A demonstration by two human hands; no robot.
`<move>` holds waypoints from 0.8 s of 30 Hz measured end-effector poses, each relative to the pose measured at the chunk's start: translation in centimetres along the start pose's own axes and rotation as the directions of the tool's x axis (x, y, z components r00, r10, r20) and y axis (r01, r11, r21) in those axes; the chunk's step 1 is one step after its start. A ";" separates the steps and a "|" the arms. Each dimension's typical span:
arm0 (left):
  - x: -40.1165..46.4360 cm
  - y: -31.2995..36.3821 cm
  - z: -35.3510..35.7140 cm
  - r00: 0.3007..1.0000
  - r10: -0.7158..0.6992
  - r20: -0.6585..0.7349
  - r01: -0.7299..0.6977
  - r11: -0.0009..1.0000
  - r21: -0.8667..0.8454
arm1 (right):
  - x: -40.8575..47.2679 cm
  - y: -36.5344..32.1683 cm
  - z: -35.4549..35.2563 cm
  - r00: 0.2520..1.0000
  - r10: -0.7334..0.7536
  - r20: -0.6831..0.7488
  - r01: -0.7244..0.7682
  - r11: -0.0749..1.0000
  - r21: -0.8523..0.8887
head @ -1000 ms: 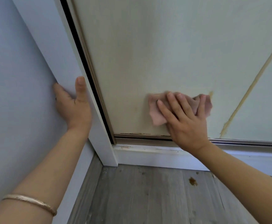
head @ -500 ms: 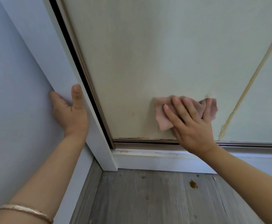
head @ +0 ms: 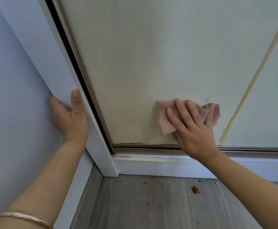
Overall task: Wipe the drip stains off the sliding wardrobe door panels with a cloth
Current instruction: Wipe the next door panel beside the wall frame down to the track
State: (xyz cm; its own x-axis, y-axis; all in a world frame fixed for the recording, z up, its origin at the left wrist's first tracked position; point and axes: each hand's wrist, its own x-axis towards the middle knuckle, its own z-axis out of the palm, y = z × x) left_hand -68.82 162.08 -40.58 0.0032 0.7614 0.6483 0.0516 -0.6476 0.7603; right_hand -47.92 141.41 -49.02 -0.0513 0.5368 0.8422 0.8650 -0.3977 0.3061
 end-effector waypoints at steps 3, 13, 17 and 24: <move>0.0 0.0 0.0 1.000 0.005 -0.009 -0.005 1.000 -0.003 | 0.1 0.2 -0.9 0.997 -0.057 0.048 0.058 0.998 -0.018; 0.1 -0.3 0.0 1.000 0.005 -0.013 -0.005 1.000 -0.010 | -1.3 -1.3 0.0 0.994 -0.054 0.095 0.054 0.999 -0.001; 0.2 -0.3 0.0 1.000 0.009 -0.004 -0.009 1.000 -0.015 | 0.6 -0.5 -0.7 0.997 -0.051 0.060 0.050 0.999 0.013; 0.2 -0.7 0.0 1.000 0.009 -0.015 -0.010 1.000 -0.011 | -1.2 -0.5 0.6 0.995 -0.098 0.027 0.098 0.995 -0.015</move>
State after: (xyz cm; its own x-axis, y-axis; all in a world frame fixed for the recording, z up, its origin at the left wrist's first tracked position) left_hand -68.83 162.69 -40.92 -0.0114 0.7547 0.6560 0.0401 -0.6552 0.7544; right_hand -47.97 141.45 -50.47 -0.1217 0.5932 0.7958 0.8484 -0.3540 0.3936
